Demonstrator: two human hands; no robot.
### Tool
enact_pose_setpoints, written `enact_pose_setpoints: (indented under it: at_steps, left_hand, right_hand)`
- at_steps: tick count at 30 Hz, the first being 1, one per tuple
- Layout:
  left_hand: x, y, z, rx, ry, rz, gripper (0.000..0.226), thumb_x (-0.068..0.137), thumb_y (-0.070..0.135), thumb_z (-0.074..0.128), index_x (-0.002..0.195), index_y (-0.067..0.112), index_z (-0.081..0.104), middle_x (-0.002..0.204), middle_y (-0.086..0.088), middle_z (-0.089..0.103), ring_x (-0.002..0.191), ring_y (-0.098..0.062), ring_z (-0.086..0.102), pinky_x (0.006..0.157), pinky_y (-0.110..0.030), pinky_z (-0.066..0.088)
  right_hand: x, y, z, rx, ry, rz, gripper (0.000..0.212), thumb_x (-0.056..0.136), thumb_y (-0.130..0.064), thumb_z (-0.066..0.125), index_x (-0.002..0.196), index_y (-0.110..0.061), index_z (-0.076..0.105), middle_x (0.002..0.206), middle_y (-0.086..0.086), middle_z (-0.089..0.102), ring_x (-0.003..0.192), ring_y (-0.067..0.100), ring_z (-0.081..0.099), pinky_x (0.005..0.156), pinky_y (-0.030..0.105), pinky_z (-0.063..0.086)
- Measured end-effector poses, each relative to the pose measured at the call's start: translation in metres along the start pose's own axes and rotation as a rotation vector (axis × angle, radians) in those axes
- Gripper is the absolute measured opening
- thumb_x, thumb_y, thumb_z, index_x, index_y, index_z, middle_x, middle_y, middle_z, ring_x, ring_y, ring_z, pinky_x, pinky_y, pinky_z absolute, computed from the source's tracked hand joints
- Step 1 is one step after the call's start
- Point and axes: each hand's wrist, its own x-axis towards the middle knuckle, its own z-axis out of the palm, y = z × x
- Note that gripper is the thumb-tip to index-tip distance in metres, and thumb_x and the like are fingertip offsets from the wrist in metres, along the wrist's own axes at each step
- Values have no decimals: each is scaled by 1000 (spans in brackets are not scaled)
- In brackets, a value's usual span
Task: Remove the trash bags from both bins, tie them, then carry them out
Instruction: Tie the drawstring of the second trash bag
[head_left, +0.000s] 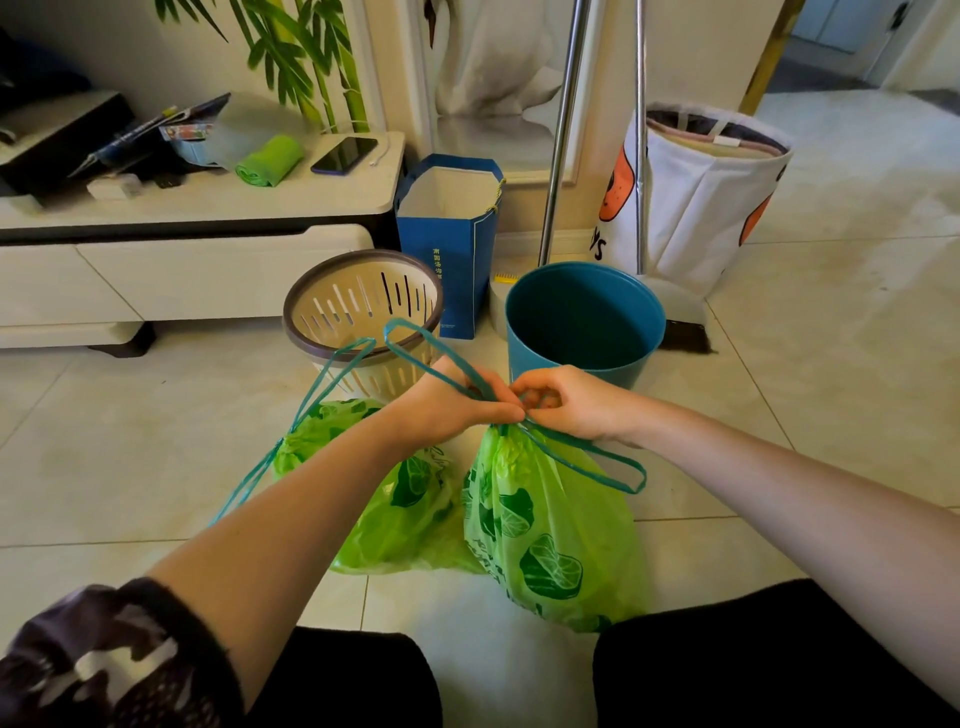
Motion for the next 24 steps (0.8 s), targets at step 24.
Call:
enact_pose_setpoints:
  at_steps: [24]
  left_hand:
    - [3,-11,3,629,195,374,16,80,9,66,87,9,52,77,-3,57,69,-21,53,62,-31,44]
  right_hand:
    - [-5,-10,-10,193,58,41,6,88,-16,65,90,-18,70,77,-5,69,69,1,61,72,19,47]
